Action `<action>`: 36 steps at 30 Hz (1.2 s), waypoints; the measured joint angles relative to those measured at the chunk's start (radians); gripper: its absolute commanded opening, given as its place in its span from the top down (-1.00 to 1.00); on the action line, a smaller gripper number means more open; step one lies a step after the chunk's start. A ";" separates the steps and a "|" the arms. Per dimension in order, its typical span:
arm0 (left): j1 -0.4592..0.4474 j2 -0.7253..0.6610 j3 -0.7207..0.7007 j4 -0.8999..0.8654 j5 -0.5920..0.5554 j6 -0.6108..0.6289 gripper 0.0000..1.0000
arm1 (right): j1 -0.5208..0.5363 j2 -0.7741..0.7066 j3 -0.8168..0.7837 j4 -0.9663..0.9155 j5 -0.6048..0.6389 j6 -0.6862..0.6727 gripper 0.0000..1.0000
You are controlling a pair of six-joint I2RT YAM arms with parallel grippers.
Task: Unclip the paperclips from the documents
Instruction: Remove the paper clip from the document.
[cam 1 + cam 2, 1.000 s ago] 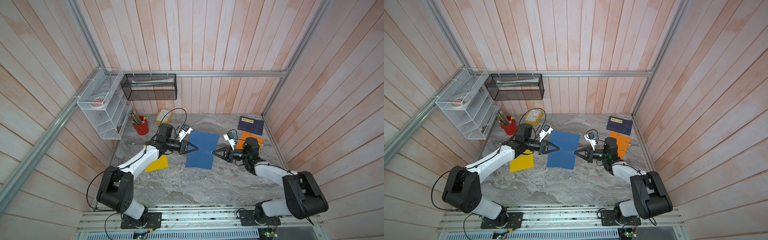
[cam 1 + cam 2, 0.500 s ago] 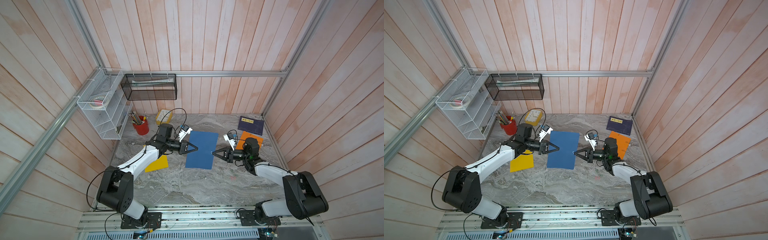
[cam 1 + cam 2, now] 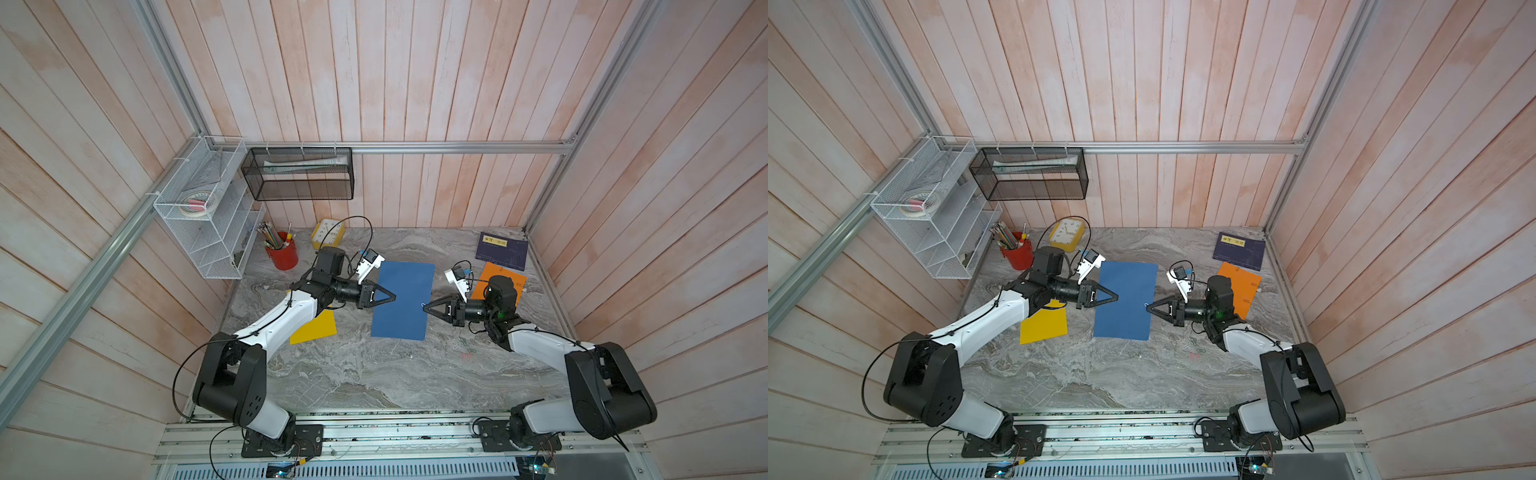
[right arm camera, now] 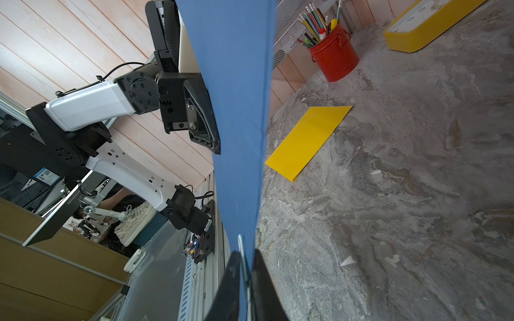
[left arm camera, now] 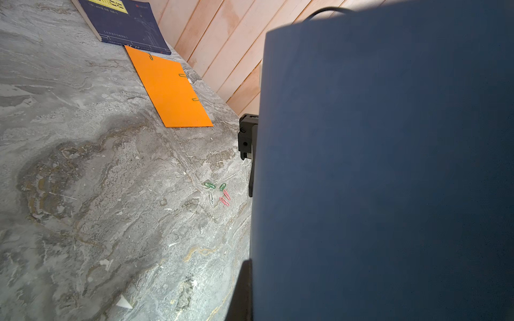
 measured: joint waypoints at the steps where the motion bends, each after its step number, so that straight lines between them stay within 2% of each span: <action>1: 0.000 -0.002 0.000 0.000 0.000 0.000 1.00 | 0.000 0.000 0.000 0.003 0.000 0.001 0.75; 13: 0.000 -0.015 0.000 -0.007 0.000 0.012 1.00 | -0.009 0.000 -0.010 0.030 -0.002 0.022 0.83; 36: 0.001 -0.015 0.000 -0.027 0.000 0.030 1.00 | -0.025 0.000 -0.016 0.032 -0.021 0.029 0.83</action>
